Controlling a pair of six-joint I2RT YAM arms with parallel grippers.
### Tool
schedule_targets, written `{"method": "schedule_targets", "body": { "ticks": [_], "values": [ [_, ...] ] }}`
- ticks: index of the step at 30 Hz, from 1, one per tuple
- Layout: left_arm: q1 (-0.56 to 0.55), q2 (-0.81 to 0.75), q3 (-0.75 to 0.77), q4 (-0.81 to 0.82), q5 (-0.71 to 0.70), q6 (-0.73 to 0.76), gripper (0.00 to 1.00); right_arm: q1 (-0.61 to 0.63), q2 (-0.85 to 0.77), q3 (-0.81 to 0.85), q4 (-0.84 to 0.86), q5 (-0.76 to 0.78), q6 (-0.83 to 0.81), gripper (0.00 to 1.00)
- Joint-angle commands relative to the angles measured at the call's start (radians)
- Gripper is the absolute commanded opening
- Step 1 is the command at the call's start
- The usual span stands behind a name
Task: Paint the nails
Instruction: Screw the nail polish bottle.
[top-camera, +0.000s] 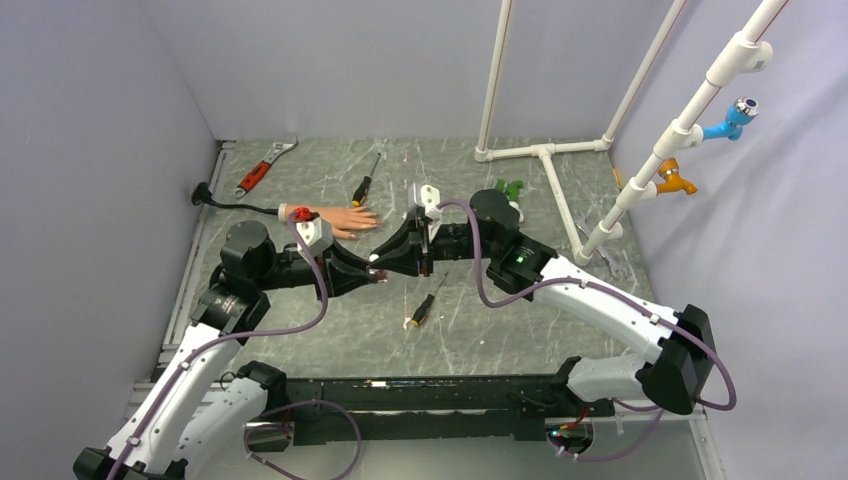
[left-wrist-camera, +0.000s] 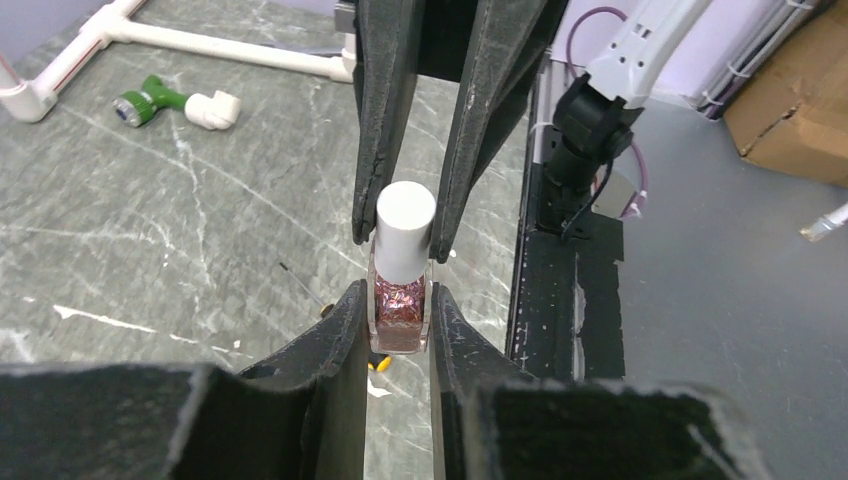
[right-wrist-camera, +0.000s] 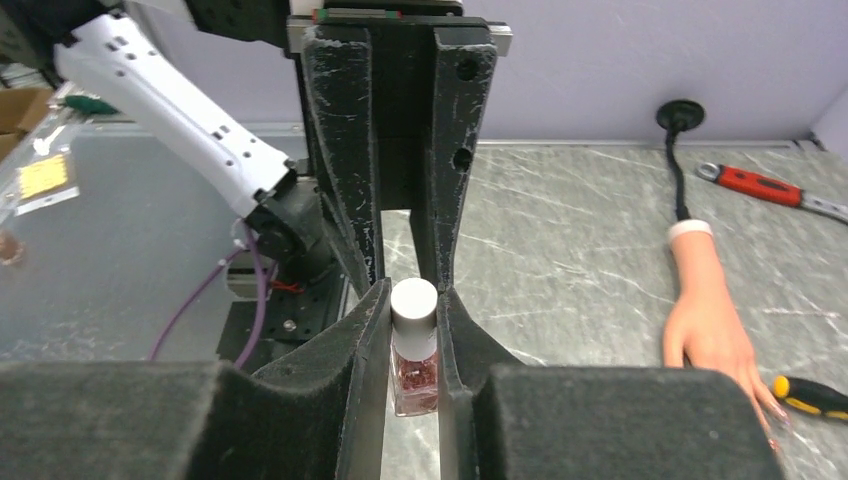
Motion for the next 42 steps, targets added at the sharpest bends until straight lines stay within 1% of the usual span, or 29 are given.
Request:
{"method": "schedule_targets", "body": {
  "ticks": [1,5,10,15,19,25,26,28,30,31,33,34,35,38,40,42],
  "values": [
    [0.0,-0.022,0.044,-0.002,-0.125,0.022,0.0,0.046,-0.018,0.017,-0.022,0.18,-0.047,0.0],
    [0.003,-0.034,0.042,-0.01,-0.212,0.022,0.0,0.105,-0.009,0.003,-0.008,0.386,-0.034,0.0],
    [0.013,-0.049,0.031,0.008,-0.245,0.011,0.0,0.181,-0.015,-0.045,0.054,0.596,-0.041,0.0],
    [0.02,-0.054,0.034,-0.006,-0.308,0.005,0.0,0.225,-0.03,-0.09,0.122,0.733,-0.036,0.0],
    [0.03,-0.063,0.033,-0.01,-0.36,0.0,0.0,0.255,-0.016,-0.087,0.136,0.812,-0.045,0.0],
    [0.038,-0.069,0.031,-0.006,-0.383,-0.006,0.0,0.295,0.0,-0.067,0.145,0.885,-0.049,0.0],
    [0.04,-0.068,0.03,-0.006,-0.38,-0.007,0.0,0.296,0.0,-0.06,0.14,0.885,-0.046,0.05],
    [0.041,-0.066,0.032,-0.006,-0.375,-0.007,0.0,0.304,-0.001,-0.041,0.119,0.883,-0.041,0.29],
    [0.042,-0.064,0.032,-0.006,-0.369,-0.007,0.0,0.303,-0.012,-0.033,0.11,0.875,-0.031,0.49],
    [0.042,-0.064,0.032,-0.006,-0.365,-0.006,0.0,0.304,-0.019,-0.035,0.115,0.873,-0.027,0.62],
    [0.042,-0.067,0.032,-0.007,-0.355,-0.004,0.0,0.302,-0.034,-0.036,0.119,0.862,-0.027,0.77],
    [0.042,-0.067,0.032,-0.006,-0.349,-0.003,0.0,0.304,-0.039,-0.038,0.117,0.858,-0.026,0.82],
    [0.042,-0.07,0.032,-0.006,-0.34,0.0,0.0,0.304,-0.047,-0.041,0.119,0.846,-0.026,0.84],
    [0.042,-0.082,0.027,0.002,-0.303,0.003,0.0,0.285,-0.086,-0.062,0.126,0.801,-0.055,0.9],
    [0.042,-0.087,0.025,0.009,-0.275,0.007,0.0,0.235,-0.111,-0.067,0.108,0.68,-0.072,0.9],
    [0.042,-0.088,0.024,0.017,-0.237,0.008,0.0,0.172,-0.13,-0.059,0.069,0.501,-0.083,0.88]
  ]
}}
